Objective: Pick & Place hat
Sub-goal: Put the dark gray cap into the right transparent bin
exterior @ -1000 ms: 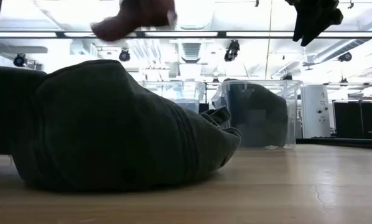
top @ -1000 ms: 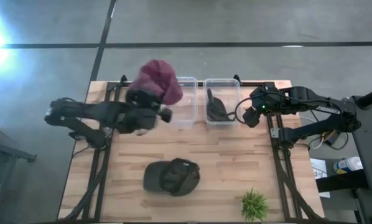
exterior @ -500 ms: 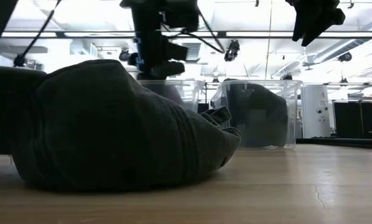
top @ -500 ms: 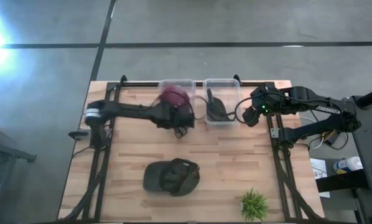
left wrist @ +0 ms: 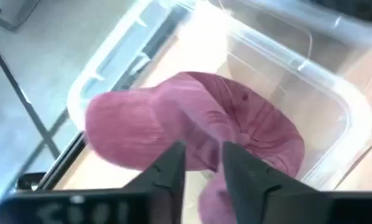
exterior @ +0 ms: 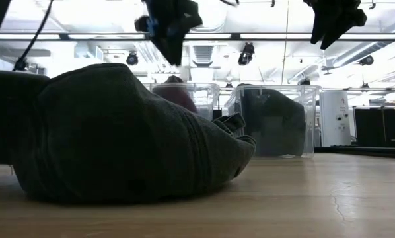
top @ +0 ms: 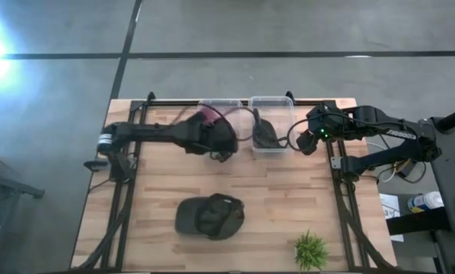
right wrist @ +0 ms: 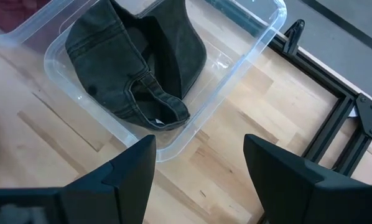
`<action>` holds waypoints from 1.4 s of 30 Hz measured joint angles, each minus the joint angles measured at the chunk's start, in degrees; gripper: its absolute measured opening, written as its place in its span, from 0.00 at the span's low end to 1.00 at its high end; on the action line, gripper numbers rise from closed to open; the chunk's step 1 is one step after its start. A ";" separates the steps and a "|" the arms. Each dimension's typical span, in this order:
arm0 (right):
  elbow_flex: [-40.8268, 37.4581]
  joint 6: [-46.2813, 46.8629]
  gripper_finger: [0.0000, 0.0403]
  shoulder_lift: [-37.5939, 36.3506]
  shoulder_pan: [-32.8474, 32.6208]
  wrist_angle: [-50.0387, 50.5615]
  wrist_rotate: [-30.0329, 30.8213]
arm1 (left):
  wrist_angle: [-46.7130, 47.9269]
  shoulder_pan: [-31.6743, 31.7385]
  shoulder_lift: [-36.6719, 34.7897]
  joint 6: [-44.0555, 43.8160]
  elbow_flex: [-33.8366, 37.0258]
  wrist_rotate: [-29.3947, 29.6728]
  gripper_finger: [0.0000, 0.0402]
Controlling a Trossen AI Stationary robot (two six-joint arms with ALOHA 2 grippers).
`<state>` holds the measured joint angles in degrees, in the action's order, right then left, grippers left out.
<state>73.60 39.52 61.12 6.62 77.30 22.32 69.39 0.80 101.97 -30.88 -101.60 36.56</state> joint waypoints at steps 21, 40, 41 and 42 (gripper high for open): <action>-5.49 -14.25 0.59 0.17 -2.00 -6.56 -11.26 | -38.84 -35.73 -3.01 2.53 20.47 -17.26 0.46; -8.26 -17.28 0.59 0.13 -1.99 -6.19 -13.83 | -35.83 -37.23 10.39 -11.47 19.16 -26.40 0.37; -8.26 -17.26 0.59 0.13 -1.98 -6.19 -13.83 | -33.32 -36.97 10.52 -11.46 19.08 -26.33 0.34; -8.26 -17.28 0.59 0.13 -1.99 -6.19 -13.83 | -30.87 -36.79 10.51 -11.36 18.83 -26.21 0.31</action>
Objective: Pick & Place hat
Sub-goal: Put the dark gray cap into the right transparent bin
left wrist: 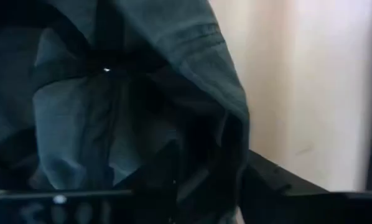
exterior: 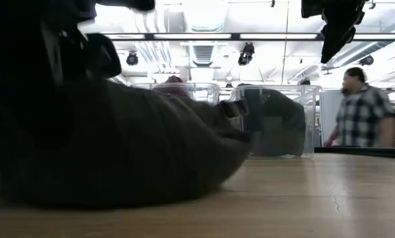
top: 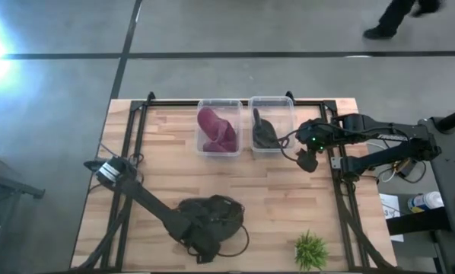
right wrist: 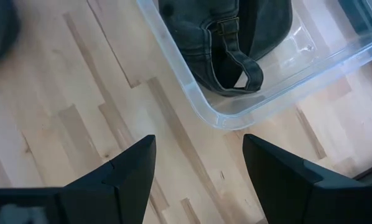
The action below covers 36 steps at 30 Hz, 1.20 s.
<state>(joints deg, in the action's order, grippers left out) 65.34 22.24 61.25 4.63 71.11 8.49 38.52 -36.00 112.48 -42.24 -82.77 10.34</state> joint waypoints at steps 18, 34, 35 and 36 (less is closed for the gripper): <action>0.00 -0.99 0.59 0.00 0.01 -0.42 -0.52 | -1.25 1.93 3.39 -2.24 -0.38 4.56 0.06; 2.25 -33.32 0.48 0.71 -8.65 -13.84 -20.48 | -1.02 11.86 -15.60 9.42 -9.17 -1.84 0.00; 3.10 -34.15 0.46 0.98 -9.05 -14.72 -20.48 | -1.02 12.66 -16.39 9.59 -9.47 -2.45 0.00; 4.07 -34.25 0.45 1.55 -9.44 -15.82 -20.43 | -1.09 13.61 -16.89 9.37 -9.94 -2.69 0.00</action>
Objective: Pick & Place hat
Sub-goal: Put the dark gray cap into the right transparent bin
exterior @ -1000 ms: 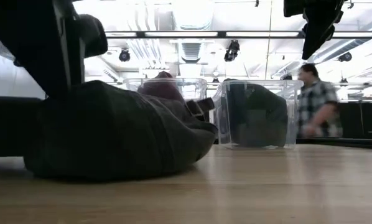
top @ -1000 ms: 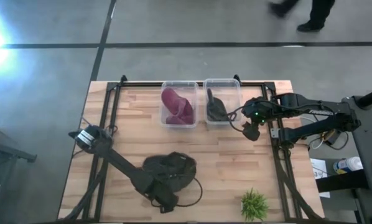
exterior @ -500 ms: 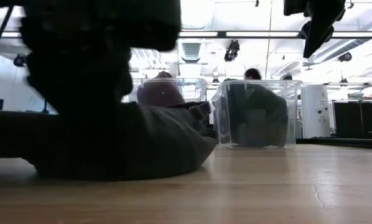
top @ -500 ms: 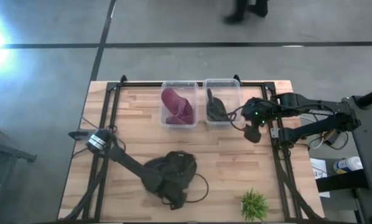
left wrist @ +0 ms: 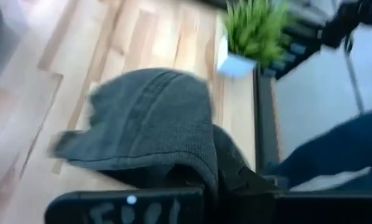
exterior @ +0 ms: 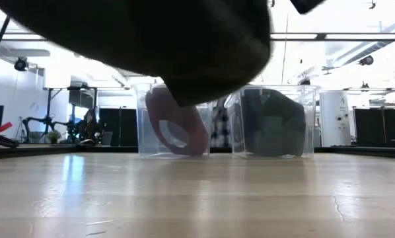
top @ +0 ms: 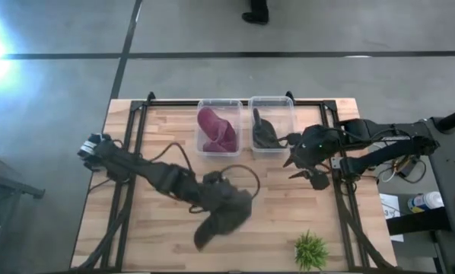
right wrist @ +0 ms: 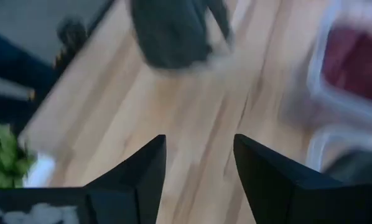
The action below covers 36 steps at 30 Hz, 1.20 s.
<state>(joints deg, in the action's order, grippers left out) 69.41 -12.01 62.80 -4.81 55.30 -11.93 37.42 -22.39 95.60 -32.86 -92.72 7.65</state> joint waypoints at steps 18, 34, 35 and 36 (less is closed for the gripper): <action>20.59 17.64 0.43 -2.15 -1.35 15.33 34.02 | -25.66 22.43 -1.26 15.23 -8.20 10.41 0.00; 17.89 33.39 0.43 -12.52 -1.30 21.91 42.15 | -53.63 35.08 22.66 8.43 -13.86 1.93 0.00; 17.79 33.62 0.43 -12.48 -1.30 22.29 42.15 | -52.93 35.08 23.98 8.78 -14.38 1.99 0.00; 17.66 33.66 0.43 -12.45 -1.30 22.57 42.15 | -51.25 35.09 24.95 8.85 -14.67 2.04 0.00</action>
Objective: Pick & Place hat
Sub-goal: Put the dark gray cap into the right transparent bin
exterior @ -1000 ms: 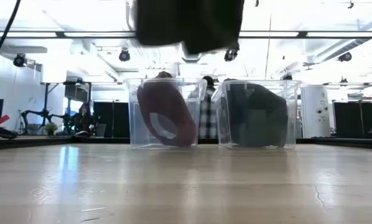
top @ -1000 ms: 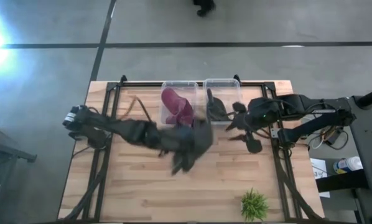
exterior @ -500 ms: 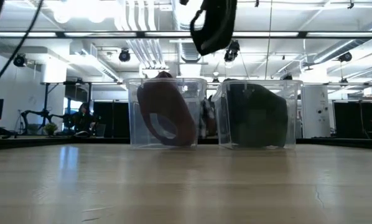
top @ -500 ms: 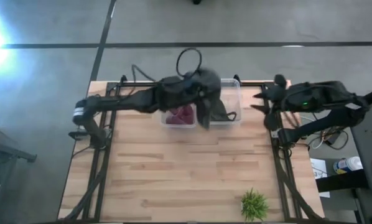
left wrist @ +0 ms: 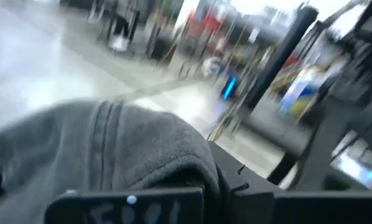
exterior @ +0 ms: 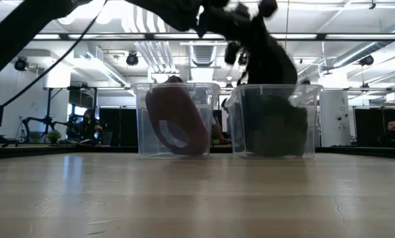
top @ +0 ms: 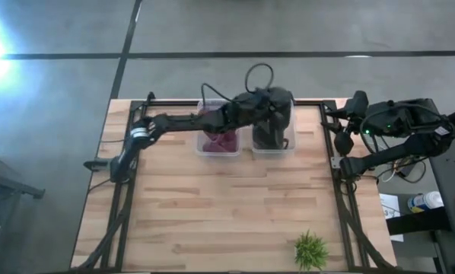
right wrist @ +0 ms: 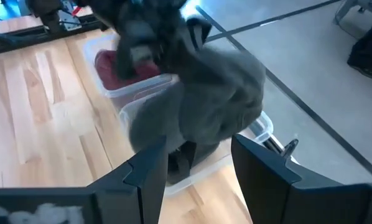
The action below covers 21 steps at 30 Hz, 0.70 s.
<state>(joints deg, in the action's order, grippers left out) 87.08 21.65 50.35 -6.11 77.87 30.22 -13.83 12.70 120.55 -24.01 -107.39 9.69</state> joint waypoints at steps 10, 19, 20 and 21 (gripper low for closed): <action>-2.78 -0.60 0.43 -0.02 0.00 -0.08 -0.02 | 18.24 0.05 3.72 -5.24 -0.53 1.64 0.01; -7.62 -0.61 0.43 0.71 0.00 -0.20 -0.07 | 23.86 0.08 3.70 -7.61 -1.28 -0.76 0.27; -8.05 -0.60 0.43 0.86 0.00 -0.20 -0.07 | 23.90 0.08 3.57 -7.65 -1.43 -2.08 0.31; -8.52 -0.35 0.43 0.87 0.00 -0.27 -0.14 | 23.98 0.10 3.38 -8.03 -1.53 -4.25 0.34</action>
<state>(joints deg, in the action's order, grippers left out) 78.56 21.30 51.22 -6.11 77.60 30.08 10.15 12.80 123.93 -32.04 -108.91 5.44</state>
